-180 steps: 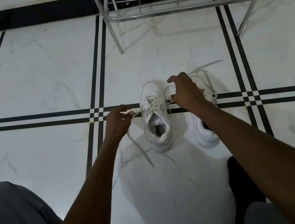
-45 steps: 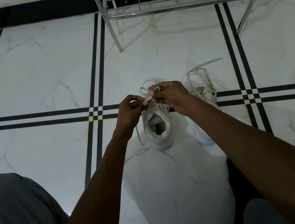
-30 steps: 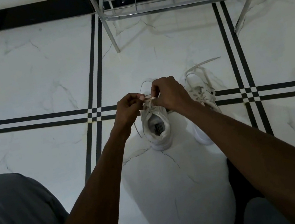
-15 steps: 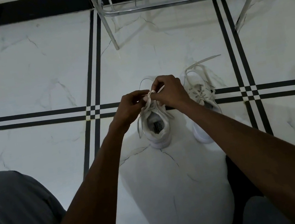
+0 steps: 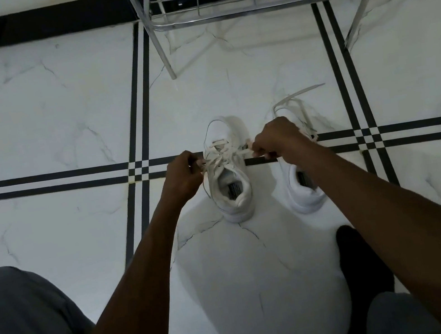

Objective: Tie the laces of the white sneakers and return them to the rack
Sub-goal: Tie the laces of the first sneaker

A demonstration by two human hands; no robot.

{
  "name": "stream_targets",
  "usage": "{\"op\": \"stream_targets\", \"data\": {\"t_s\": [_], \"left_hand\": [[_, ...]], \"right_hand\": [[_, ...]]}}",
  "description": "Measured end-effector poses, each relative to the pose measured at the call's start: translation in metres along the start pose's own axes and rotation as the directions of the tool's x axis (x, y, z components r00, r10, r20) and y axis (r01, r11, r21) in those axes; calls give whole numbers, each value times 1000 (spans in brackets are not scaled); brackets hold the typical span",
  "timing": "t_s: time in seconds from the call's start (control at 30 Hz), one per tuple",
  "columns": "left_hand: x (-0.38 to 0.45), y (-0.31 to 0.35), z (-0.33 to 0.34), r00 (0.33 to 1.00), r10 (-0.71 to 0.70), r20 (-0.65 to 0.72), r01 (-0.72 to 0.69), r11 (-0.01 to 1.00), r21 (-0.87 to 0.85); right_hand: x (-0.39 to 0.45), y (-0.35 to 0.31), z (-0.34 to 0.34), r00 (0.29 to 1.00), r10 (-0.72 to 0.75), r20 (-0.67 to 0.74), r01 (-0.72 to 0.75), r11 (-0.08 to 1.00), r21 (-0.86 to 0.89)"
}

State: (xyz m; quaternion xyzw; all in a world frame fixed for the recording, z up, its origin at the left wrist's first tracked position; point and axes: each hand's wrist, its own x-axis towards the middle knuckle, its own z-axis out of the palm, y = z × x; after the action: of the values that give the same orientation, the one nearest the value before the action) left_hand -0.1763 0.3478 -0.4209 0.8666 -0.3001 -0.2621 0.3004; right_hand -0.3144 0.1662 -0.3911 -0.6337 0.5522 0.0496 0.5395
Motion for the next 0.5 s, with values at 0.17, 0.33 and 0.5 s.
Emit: {"op": "stream_targets", "data": {"t_s": [0.17, 0.33, 0.5], "left_hand": [[-5, -3, 4, 989, -134, 63, 147, 949, -278], [-12, -1, 4, 976, -199, 90, 215, 795, -568], [-10, 6, 5, 991, -123, -59, 81, 880, -469]], "right_hand": [[-8, -1, 6, 999, -4, -50, 4, 1000, 3], [-4, 2, 11, 999, 28, 24, -29, 997, 70], [0, 1, 17, 1000, 22, 21, -24, 995, 95]]}}
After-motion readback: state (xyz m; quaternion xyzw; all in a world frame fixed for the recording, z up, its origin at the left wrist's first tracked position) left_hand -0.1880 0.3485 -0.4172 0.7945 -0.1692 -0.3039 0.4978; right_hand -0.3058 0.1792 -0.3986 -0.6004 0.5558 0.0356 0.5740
